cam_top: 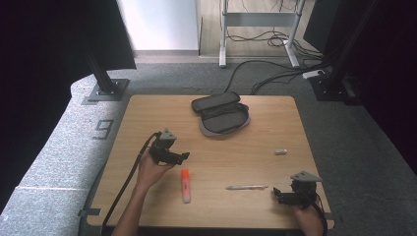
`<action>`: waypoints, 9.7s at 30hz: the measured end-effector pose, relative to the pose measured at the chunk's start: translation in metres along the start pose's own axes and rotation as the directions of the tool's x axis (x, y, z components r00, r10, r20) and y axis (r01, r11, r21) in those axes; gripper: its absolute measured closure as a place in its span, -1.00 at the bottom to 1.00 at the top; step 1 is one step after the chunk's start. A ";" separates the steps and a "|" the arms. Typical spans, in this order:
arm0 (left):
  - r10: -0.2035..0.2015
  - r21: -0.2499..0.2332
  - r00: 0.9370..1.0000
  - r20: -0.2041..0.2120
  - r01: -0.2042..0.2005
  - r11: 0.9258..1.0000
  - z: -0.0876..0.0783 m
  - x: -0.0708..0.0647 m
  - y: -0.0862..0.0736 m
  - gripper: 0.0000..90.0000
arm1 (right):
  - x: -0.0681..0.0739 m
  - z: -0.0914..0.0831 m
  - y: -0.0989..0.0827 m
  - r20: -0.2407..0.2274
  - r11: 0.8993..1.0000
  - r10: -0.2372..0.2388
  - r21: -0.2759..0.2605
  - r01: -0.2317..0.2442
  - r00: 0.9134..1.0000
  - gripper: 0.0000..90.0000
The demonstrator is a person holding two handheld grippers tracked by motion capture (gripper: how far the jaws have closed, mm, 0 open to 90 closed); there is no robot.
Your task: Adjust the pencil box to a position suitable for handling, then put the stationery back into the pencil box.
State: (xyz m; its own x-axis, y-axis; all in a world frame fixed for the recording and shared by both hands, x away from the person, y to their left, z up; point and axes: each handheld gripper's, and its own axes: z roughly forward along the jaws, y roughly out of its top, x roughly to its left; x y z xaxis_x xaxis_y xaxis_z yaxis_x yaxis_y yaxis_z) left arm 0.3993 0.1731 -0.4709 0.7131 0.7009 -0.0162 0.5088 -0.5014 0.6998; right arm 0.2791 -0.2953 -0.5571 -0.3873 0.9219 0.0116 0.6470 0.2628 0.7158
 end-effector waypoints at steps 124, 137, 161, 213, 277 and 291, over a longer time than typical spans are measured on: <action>-0.012 0.131 1.000 -0.005 0.012 0.991 0.105 0.016 0.036 0.11 | 0.002 -0.002 -0.002 -0.019 1.000 -0.021 -0.003 0.021 1.000 -1.00; 0.024 0.161 1.000 -0.005 -0.022 0.987 0.096 -0.007 0.029 0.06 | 0.002 -0.002 -0.002 -0.020 1.000 -0.023 -0.001 0.023 1.000 -1.00; 0.042 0.184 0.999 0.033 -0.047 0.982 0.080 -0.050 0.014 0.02 | 0.002 -0.002 -0.002 -0.020 1.000 -0.020 0.000 0.020 1.000 -1.00; -0.018 0.052 0.999 0.029 0.016 0.998 -0.007 -0.052 -0.015 -0.69 | 0.002 -0.002 -0.002 -0.020 1.000 -0.021 0.000 0.021 1.000 -1.00; -0.118 0.049 0.985 -0.128 0.125 0.991 -0.015 -0.003 -0.125 -1.00 | 0.002 -0.001 -0.001 -0.012 1.000 -0.011 0.000 0.011 1.000 -1.00; -0.124 0.048 0.983 -0.135 0.132 0.990 -0.015 -0.004 -0.126 -1.00 | -0.011 -0.019 0.002 0.011 0.999 0.030 -0.039 -0.030 0.999 -0.77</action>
State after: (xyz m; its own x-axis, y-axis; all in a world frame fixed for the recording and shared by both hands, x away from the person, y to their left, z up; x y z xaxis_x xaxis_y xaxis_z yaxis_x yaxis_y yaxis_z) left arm 0.3254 0.2409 -0.5480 0.5725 0.8199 -0.0064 0.6210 -0.4285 0.6563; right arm 0.2720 -0.3104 -0.5422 -0.3602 0.9325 0.0257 0.6325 0.2239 0.7415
